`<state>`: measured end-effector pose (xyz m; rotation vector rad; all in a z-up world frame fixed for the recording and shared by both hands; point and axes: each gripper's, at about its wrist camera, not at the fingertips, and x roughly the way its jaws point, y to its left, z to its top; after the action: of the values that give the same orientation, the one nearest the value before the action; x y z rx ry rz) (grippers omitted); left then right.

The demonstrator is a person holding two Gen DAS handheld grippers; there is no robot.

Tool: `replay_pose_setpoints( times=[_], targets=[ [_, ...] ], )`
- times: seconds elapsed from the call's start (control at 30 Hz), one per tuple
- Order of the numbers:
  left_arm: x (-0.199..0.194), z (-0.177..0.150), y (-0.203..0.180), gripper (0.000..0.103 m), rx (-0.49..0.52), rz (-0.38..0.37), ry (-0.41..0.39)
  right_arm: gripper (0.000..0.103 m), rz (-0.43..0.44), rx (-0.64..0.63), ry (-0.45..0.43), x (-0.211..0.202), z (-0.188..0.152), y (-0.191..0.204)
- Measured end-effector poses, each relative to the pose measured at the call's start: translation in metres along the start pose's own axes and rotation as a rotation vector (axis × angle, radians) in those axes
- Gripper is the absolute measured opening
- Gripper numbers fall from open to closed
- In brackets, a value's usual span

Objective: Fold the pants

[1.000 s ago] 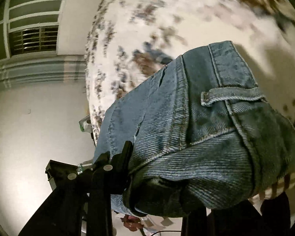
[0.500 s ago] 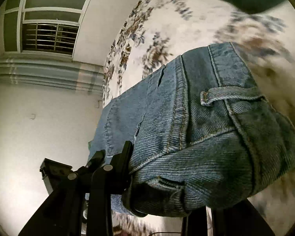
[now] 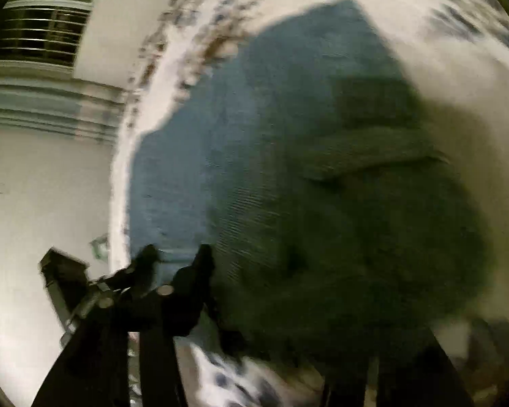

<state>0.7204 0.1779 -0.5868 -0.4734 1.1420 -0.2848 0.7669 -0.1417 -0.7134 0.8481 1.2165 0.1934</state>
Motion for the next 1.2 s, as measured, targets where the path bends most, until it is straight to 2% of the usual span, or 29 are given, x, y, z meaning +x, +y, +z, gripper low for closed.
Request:
replay_pose_setpoints(
  times=[0.1, 0.17, 0.27, 0.3, 0.33, 0.37, 0.43, 0.47, 0.5, 0.57, 0.7, 0.83, 1.2],
  targets=[
    [-0.016, -0.019, -0.004, 0.052, 0.022, 0.038, -0.011, 0.063, -0.053, 0.001, -0.015, -0.011, -0.002, -0.001],
    [-0.023, -0.023, -0.015, 0.052, 0.048, 0.105, -0.016, 0.064, -0.104, -0.017, -0.027, -0.020, -0.002, 0.007],
    [-0.035, -0.019, -0.036, 0.052, 0.084, 0.215, -0.022, 0.068, -0.251, -0.087, -0.080, -0.044, -0.005, 0.033],
    [-0.043, -0.019, -0.046, 0.052, 0.114, 0.256, -0.035, 0.072, -0.314, -0.118, -0.105, -0.054, -0.007, 0.044],
    [-0.047, -0.019, -0.054, 0.052, 0.135, 0.293, -0.042, 0.091, -0.361, -0.145, -0.124, -0.064, -0.010, 0.051],
    [-0.055, -0.021, -0.065, 0.054, 0.158, 0.329, -0.043, 0.103, -0.411, -0.174, -0.147, -0.081, -0.021, 0.056],
    [-0.071, -0.025, -0.082, 0.067, 0.198, 0.372, -0.052, 0.103, -0.507, -0.239, -0.214, -0.111, -0.034, 0.074],
    [-0.081, -0.027, -0.093, 0.084, 0.217, 0.394, -0.062, 0.103, -0.547, -0.264, -0.242, -0.124, -0.039, 0.081],
    [-0.091, -0.031, -0.102, 0.092, 0.235, 0.413, -0.072, 0.103, -0.577, -0.287, -0.264, -0.141, -0.045, 0.088],
    [-0.116, -0.038, -0.119, 0.092, 0.259, 0.454, -0.106, 0.103, -0.609, -0.321, -0.300, -0.166, -0.056, 0.101],
    [-0.163, -0.048, -0.154, 0.092, 0.264, 0.468, -0.156, 0.103, -0.636, -0.384, -0.363, -0.234, -0.089, 0.133],
    [-0.215, -0.063, -0.191, 0.092, 0.279, 0.472, -0.224, 0.103, -0.620, -0.429, -0.410, -0.300, -0.123, 0.161],
    [-0.374, -0.137, -0.295, 0.092, 0.331, 0.451, -0.388, 0.103, -0.555, -0.520, -0.541, -0.495, -0.233, 0.230]
  ],
)
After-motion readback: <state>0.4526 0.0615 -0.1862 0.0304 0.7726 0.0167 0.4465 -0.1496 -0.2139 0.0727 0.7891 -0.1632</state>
